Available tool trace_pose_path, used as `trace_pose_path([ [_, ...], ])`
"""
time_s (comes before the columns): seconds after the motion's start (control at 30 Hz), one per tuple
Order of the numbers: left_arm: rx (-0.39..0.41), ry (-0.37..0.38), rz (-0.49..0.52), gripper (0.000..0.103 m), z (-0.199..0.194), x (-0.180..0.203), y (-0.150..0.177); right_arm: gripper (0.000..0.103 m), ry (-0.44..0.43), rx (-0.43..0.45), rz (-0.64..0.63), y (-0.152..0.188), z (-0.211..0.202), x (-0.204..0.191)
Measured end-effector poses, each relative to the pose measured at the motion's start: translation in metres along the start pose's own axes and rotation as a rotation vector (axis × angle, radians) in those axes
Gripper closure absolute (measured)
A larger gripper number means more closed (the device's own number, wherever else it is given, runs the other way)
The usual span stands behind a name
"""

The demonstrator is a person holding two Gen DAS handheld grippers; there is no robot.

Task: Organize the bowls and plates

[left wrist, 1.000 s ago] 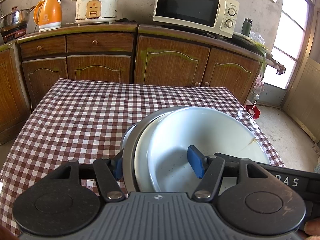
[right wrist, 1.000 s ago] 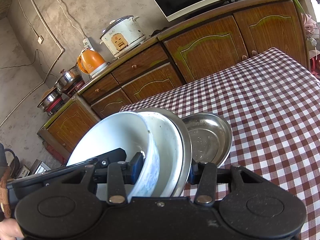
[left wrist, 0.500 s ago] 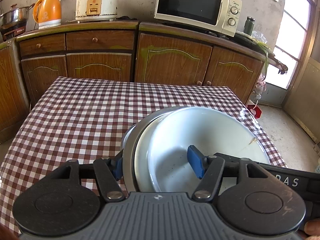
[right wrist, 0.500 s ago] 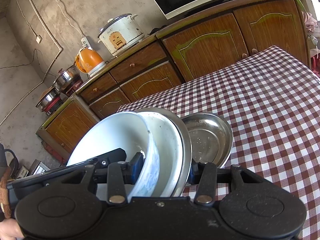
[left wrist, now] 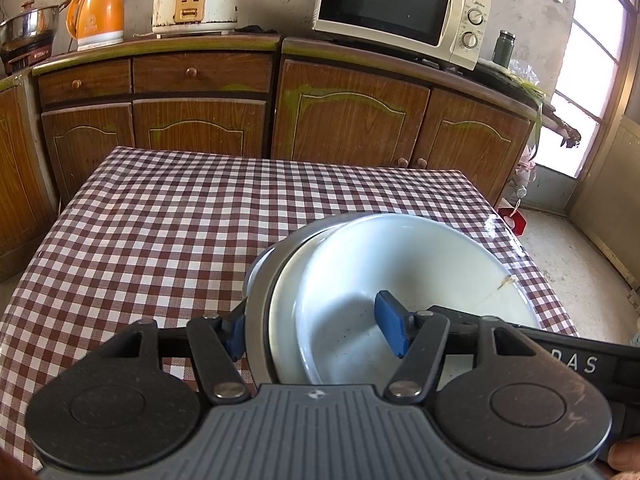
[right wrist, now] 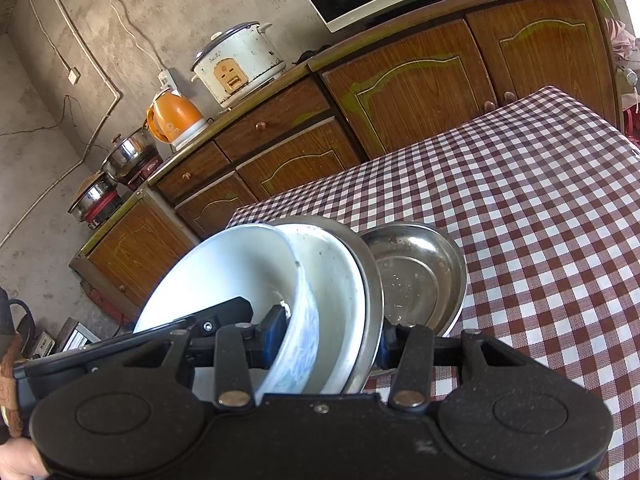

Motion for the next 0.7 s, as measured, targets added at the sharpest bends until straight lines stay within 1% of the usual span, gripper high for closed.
trace_pose_path([
  [0.7,-0.019,-0.001,-0.009,0.039,0.016,-0.008,-0.004,0.049,0.003,-0.02,0.012,-0.003,0.016,0.002],
])
Point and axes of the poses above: each gripper's, at about its wrist camera, not at the fingertips, and z roughly the way its jaws point, x to its right, y to its underside, the point moved 2 cm from there along z, roughly the way its jaws point, and after that the axes turned 2 degrees about -x, right-handed, at the moved point
